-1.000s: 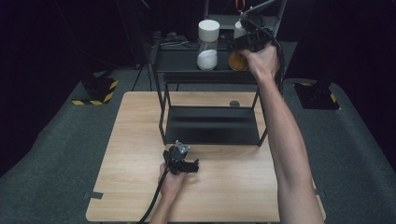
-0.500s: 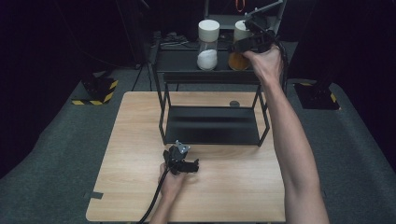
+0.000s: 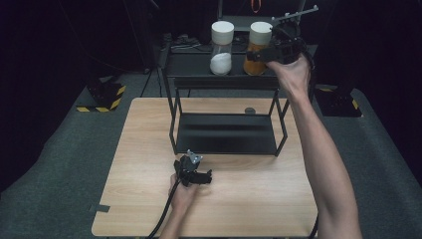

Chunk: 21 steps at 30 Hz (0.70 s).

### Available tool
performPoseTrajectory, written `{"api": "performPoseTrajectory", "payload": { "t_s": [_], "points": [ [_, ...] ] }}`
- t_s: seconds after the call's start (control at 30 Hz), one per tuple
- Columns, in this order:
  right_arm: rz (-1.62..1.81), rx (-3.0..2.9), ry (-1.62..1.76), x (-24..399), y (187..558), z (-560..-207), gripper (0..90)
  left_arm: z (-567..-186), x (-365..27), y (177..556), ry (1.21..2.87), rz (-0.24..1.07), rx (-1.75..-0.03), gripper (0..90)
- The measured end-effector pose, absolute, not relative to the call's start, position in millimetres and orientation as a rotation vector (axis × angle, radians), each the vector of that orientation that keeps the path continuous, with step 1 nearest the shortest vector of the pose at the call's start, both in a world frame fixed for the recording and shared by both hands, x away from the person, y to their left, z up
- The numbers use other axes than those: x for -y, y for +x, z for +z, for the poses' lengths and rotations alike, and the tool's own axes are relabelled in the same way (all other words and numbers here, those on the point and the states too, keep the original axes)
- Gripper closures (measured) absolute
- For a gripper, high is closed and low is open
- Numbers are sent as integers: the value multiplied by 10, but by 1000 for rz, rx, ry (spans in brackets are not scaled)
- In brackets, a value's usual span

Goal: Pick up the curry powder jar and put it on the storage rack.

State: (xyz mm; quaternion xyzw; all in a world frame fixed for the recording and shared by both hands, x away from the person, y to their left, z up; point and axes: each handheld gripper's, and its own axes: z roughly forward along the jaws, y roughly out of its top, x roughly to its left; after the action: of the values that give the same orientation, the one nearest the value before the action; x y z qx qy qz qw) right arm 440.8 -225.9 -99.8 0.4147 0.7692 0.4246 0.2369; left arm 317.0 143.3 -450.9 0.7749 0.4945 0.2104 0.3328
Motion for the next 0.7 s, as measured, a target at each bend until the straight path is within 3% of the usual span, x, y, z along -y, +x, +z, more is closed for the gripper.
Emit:
{"api": "performPoseTrajectory", "payload": {
  "t_s": [0.7],
  "points": [
    [1242, -2092, 1099, 2652, 4115, -1359, 18, -4507, -1441, 3175, 2024, 546, -1291, 37]
  ]
}}
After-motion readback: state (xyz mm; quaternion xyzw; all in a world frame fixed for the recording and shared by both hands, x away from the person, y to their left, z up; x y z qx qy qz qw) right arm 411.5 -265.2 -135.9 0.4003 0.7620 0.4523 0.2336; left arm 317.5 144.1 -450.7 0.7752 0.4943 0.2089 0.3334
